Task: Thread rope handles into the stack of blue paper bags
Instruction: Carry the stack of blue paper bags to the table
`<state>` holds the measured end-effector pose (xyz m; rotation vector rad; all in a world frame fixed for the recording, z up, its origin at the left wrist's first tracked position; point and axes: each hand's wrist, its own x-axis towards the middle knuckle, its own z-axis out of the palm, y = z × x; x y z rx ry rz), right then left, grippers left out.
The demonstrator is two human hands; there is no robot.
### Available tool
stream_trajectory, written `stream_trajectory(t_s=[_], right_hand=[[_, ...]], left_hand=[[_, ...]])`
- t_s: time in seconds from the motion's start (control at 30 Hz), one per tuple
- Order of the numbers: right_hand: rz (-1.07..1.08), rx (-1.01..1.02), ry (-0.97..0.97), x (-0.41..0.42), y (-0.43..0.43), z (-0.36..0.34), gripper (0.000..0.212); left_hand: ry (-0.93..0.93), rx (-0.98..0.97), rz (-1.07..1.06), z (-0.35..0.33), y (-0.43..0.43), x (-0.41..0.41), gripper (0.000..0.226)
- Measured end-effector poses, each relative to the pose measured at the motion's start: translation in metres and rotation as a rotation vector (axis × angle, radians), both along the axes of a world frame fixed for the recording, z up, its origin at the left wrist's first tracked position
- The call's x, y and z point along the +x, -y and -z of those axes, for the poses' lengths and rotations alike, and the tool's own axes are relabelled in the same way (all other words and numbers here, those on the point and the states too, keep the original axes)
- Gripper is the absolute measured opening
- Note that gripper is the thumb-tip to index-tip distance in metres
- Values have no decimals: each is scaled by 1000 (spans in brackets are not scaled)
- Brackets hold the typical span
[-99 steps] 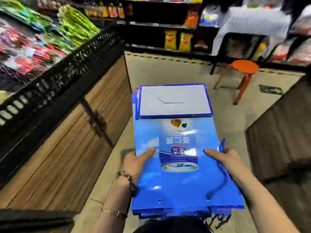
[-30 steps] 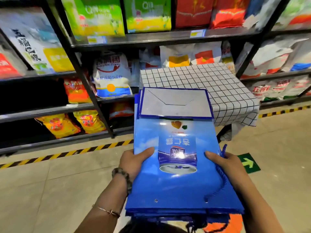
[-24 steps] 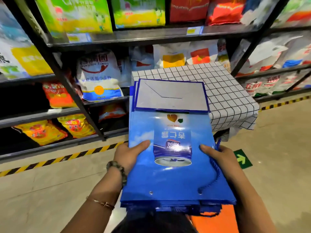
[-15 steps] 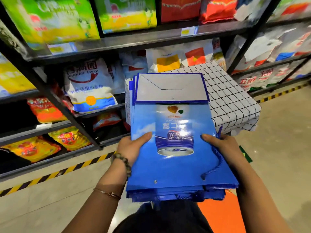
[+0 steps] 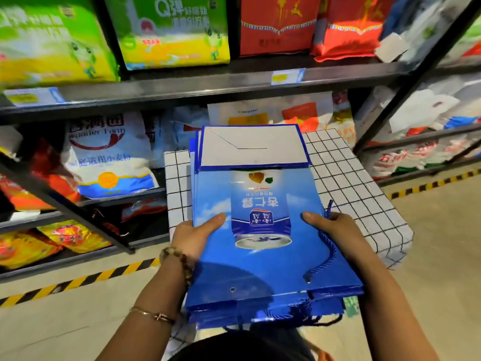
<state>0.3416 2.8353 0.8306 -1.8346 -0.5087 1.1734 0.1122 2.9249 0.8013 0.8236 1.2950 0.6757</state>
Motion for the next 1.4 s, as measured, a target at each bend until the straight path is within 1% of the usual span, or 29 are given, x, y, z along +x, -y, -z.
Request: stream_trajectory(t_s=[0.13, 0.2, 0.27, 0.3, 0.37, 0.4, 0.5, 0.57, 0.6, 0.67, 0.77, 0.8, 0.87, 0.97, 1.07, 1.17, 1.2, 1.27, 1.4], right_hand=[[-69, -41, -44, 66, -49, 12, 25], [-93, -63, -61, 94, -68, 19, 25], [-123, -63, -91, 116, -83, 28, 20], [-140, -66, -104, 124, -90, 32, 16], [-163, -77, -126, 137, -100, 40, 9], [-174, -86, -132, 142, -104, 45, 9], [-209, -126, -132, 148, -109, 61, 18], [-218, -147, -118, 151, -113, 72, 22], [-214, -154, -119, 152, -114, 77, 22], [-210, -153, -129, 151, -116, 83, 23], [-228, -142, -161, 142, -119, 87, 23], [-232, -137, -186, 137, -120, 88, 21], [-267, -150, -196, 123, -121, 90, 20], [-324, -162, -187, 106, -124, 96, 24], [-347, -154, -199, 101, -126, 103, 22], [-356, -142, -152, 100, -128, 106, 9], [-359, -127, -127, 101, -128, 110, 8], [-368, -96, -93, 101, -127, 114, 9], [-421, -21, 5, 103, -127, 120, 17]], left_hand=[[-117, -13, -57, 12, -26, 58, 16], [-140, -28, -93, 16, -37, 83, 24], [-161, -65, -112, 20, -45, 103, 33], [-166, -86, -131, 23, -48, 111, 30], [-150, -123, -183, 29, -51, 124, 19], [-143, -142, -208, 33, -52, 129, 19], [-147, -182, -259, 44, -51, 137, 36], [-152, -215, -246, 50, -51, 139, 44], [-145, -226, -237, 52, -51, 139, 44], [-166, -222, -221, 54, -53, 137, 36], [-281, -180, -179, 55, -59, 124, 37], [-313, -165, -178, 53, -60, 118, 34], [-345, -136, -180, 52, -58, 105, 22], [-319, -62, -172, 59, -55, 89, 3], [-333, 35, -108, 73, -55, 84, 12], [-366, 149, -6, 84, -55, 78, 13], [-381, 180, 8, 88, -55, 76, 12], [-396, 230, -1, 95, -55, 71, 9], [-294, 333, -27, 103, -51, 73, 14]])
